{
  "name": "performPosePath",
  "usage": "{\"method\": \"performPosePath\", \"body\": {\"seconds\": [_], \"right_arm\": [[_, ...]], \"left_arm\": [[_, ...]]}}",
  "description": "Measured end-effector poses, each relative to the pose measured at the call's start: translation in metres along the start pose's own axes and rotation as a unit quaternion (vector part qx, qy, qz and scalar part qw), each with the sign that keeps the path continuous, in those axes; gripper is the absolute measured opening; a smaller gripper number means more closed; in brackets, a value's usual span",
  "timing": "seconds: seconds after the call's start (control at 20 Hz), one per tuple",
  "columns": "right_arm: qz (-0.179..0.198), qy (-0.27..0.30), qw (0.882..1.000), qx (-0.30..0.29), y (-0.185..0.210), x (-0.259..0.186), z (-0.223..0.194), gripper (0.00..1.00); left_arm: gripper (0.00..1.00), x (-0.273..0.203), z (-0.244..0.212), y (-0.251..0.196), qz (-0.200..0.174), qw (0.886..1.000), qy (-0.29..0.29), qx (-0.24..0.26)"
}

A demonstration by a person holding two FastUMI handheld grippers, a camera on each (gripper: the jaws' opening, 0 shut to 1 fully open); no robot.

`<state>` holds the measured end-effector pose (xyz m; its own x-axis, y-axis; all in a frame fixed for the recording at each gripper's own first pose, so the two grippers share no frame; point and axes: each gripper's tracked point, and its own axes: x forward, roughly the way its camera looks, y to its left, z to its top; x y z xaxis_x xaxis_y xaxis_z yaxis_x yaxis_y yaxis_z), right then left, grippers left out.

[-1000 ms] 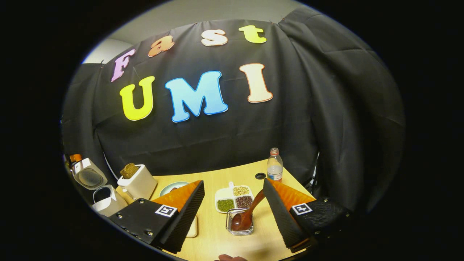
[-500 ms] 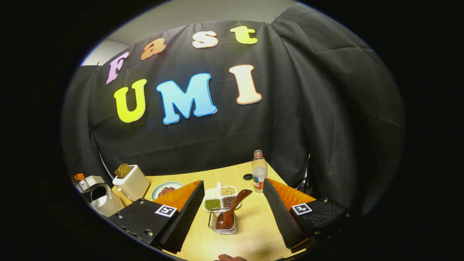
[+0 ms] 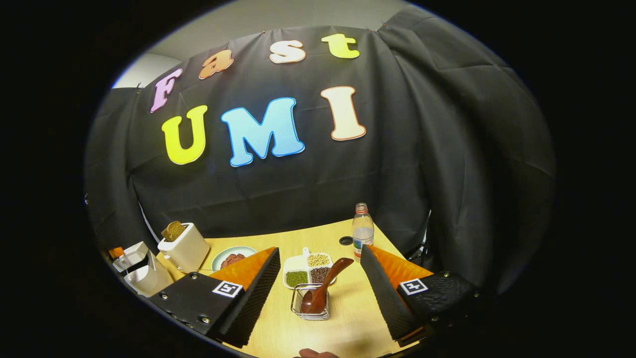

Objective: Close the left gripper, press the button to open the rice cooker; take a wooden spoon from the chopstick holder with the right hand, scoop a spoonful of rice and pour it into the rice cooker, then put the wooden spoon back into the chopstick holder.

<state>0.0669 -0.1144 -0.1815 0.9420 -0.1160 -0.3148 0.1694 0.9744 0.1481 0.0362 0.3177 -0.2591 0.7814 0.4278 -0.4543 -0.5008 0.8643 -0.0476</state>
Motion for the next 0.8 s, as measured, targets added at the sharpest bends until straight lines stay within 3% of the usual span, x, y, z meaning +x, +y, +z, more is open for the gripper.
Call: {"method": "performPosePath", "body": {"seconds": [0.1, 0.25, 0.35, 0.4, 0.6, 0.7, 0.75, 0.8], "right_arm": [[0.002, -0.01, 1.0, -0.003, 0.002, -0.002, 0.006, 0.99], [-0.002, -0.009, 1.0, -0.01, 0.0, -0.003, 0.005, 0.99], [-0.005, -0.008, 1.0, -0.006, -0.001, -0.004, 0.005, 0.99], [-0.006, -0.007, 1.0, -0.005, -0.002, -0.006, 0.004, 0.99], [-0.007, -0.002, 1.0, -0.008, 0.0, -0.008, 0.0, 0.99], [-0.006, -0.003, 1.0, -0.008, 0.002, -0.01, 0.0, 0.99], [-0.006, -0.004, 1.0, -0.009, 0.003, -0.012, 0.0, 0.99], [-0.005, -0.004, 1.0, -0.01, 0.004, -0.013, -0.001, 0.99]], "left_arm": [[0.96, 0.003, -0.012, -0.002, 0.002, 1.0, 0.008, 0.002], [0.89, 0.006, -0.029, -0.002, 0.004, 1.0, 0.019, 0.012], [0.93, 0.005, -0.034, 0.0, 0.004, 1.0, 0.024, 0.009], [0.89, 0.007, -0.034, 0.0, 0.004, 1.0, 0.021, 0.011], [0.93, 0.013, -0.047, 0.002, 0.016, 0.998, 0.046, 0.024], [0.89, 0.013, -0.049, 0.002, 0.014, 0.998, 0.044, 0.038], [0.96, 0.011, -0.051, 0.002, 0.012, 0.998, 0.042, 0.045], [0.93, 0.011, -0.051, 0.001, 0.009, 0.998, 0.042, 0.044]]}}
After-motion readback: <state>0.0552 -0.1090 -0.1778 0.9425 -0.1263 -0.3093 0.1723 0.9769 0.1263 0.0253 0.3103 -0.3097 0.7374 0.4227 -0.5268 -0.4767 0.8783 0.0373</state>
